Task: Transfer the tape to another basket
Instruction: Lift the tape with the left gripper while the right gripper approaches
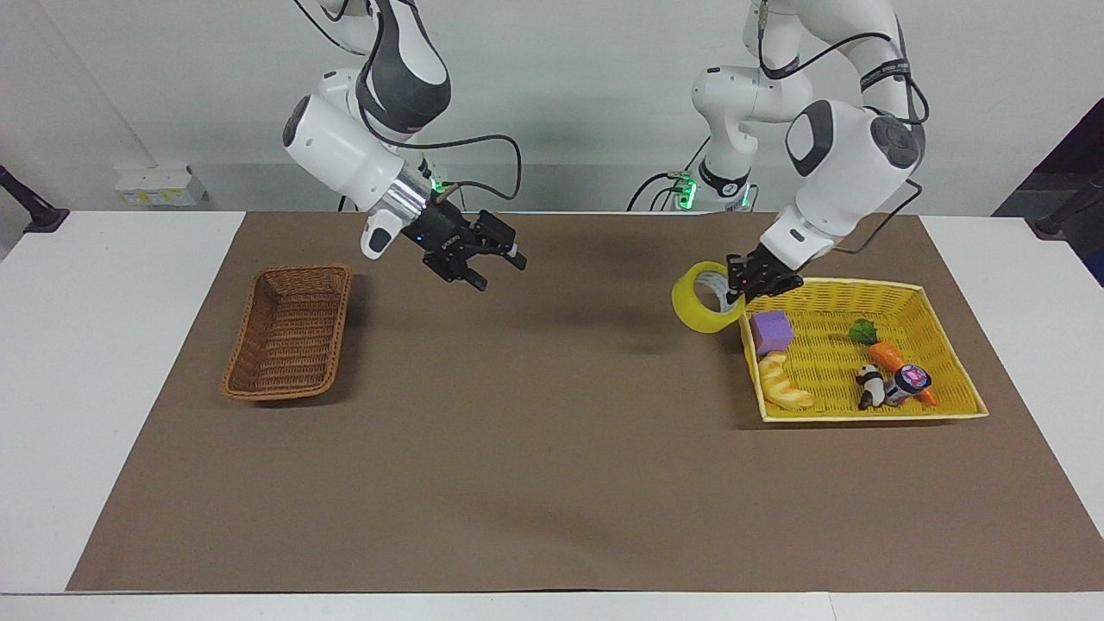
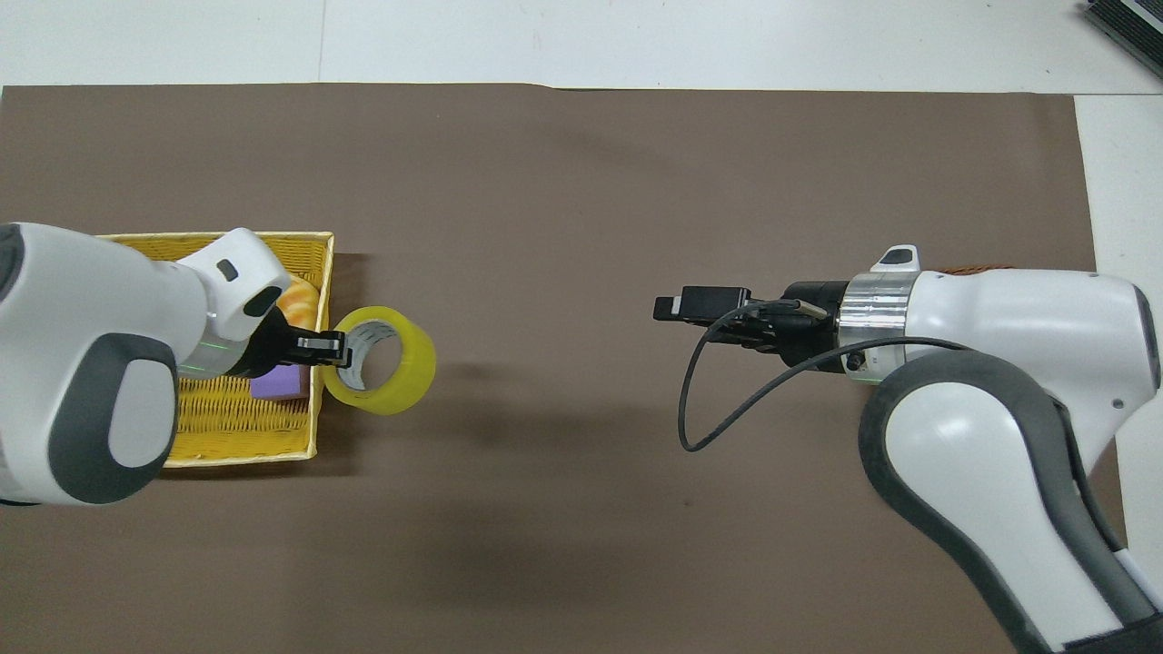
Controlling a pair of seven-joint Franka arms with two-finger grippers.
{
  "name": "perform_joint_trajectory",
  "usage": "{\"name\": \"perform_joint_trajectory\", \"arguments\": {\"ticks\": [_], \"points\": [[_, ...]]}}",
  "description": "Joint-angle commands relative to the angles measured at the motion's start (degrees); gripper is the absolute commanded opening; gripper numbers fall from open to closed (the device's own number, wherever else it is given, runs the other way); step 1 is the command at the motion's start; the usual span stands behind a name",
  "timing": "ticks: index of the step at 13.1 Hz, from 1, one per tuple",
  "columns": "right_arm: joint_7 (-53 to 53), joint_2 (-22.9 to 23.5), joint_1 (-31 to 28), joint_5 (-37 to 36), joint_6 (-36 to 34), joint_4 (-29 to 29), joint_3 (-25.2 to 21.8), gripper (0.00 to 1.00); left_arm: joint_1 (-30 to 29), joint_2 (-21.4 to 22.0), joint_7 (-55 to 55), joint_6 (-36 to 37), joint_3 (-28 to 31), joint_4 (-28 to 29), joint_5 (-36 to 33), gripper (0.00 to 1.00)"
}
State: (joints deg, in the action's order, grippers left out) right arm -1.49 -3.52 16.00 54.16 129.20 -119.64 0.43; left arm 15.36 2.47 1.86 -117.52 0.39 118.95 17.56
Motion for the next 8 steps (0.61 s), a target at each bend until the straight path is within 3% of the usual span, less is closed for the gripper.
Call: {"name": "perform_joint_trajectory", "arguments": {"ticks": [1,8], "points": [[-1.0,-1.8,3.4,3.5,5.8,-3.3,0.0,1.00,5.5,-0.4,6.8,-5.0,0.9,0.8,2.3,0.00],[4.5,4.0,5.3,3.5,9.3,0.4,0.1,1.00,14.3,-0.9,20.0,-12.6,0.9,0.0,5.6,0.00]]}}
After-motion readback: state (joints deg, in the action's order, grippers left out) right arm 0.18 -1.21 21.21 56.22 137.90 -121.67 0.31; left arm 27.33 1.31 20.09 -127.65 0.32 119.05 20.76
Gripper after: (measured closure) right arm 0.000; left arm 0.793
